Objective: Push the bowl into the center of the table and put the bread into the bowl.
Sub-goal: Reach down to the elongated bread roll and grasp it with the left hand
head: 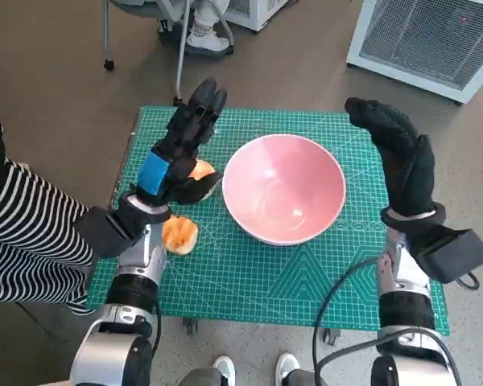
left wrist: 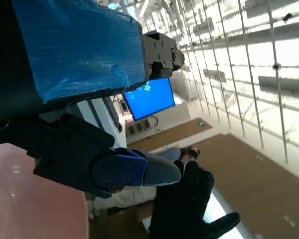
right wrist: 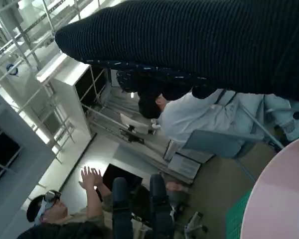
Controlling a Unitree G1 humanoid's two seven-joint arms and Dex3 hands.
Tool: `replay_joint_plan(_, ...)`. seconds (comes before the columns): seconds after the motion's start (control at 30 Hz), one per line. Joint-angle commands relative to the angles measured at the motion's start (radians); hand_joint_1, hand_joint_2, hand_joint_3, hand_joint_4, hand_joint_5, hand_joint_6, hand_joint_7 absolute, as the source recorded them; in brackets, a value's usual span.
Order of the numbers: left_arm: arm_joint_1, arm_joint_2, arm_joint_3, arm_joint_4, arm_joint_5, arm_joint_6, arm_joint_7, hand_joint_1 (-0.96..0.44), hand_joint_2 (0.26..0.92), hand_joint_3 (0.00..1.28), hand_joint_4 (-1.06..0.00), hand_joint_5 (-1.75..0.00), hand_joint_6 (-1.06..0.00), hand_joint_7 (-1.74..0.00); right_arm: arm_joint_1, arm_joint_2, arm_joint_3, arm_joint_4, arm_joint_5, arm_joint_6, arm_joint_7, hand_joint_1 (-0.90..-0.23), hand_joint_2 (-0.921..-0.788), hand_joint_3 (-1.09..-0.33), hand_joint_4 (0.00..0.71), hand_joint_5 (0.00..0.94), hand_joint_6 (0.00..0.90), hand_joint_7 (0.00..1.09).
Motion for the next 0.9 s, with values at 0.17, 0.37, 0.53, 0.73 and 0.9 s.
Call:
replay_joint_plan(0.17,-0.039,0.240,-0.021,0.010,0.124,-0.003,-0.045,-0.73,0.918,0.12,0.00,0.00,-0.05,-0.09,0.046,-0.006,0.020,-0.031,-0.036,0.018,-0.052,-0.776,-0.921,-0.745,0.137,0.010,0.174,0.22)
replay_joint_plan(0.37,-0.024,0.397,-0.066,-0.047,0.209,0.080,-0.092,-0.66,0.866,0.02,-0.01,-0.01,-0.09,-0.12,0.058,-0.009,0.028,-0.043,-0.039,0.019,-0.069,-0.778,-0.921,-0.746,0.137,0.009,0.169,0.23)
replay_joint_plan(0.53,0.002,0.466,-0.088,-0.085,0.236,0.126,-0.114,-0.60,0.838,0.00,-0.02,0.00,-0.11,-0.15,0.056,-0.011,0.033,-0.034,-0.040,0.017,-0.081,-0.779,-0.921,-0.747,0.138,0.008,0.165,0.24)
replay_joint_plan(0.73,0.032,0.514,-0.116,-0.115,0.309,0.131,-0.068,-0.57,0.830,0.00,-0.02,0.00,-0.11,-0.16,0.051,-0.009,0.037,-0.018,-0.031,0.017,-0.083,-0.776,-0.921,-0.753,0.140,0.007,0.160,0.25)
replay_joint_plan(0.9,0.054,0.542,-0.145,-0.128,0.383,0.124,-0.026,-0.58,0.824,0.00,-0.03,-0.01,-0.12,-0.18,0.047,-0.005,0.037,-0.011,-0.020,0.018,-0.076,-0.774,-0.921,-0.756,0.140,0.006,0.156,0.25)
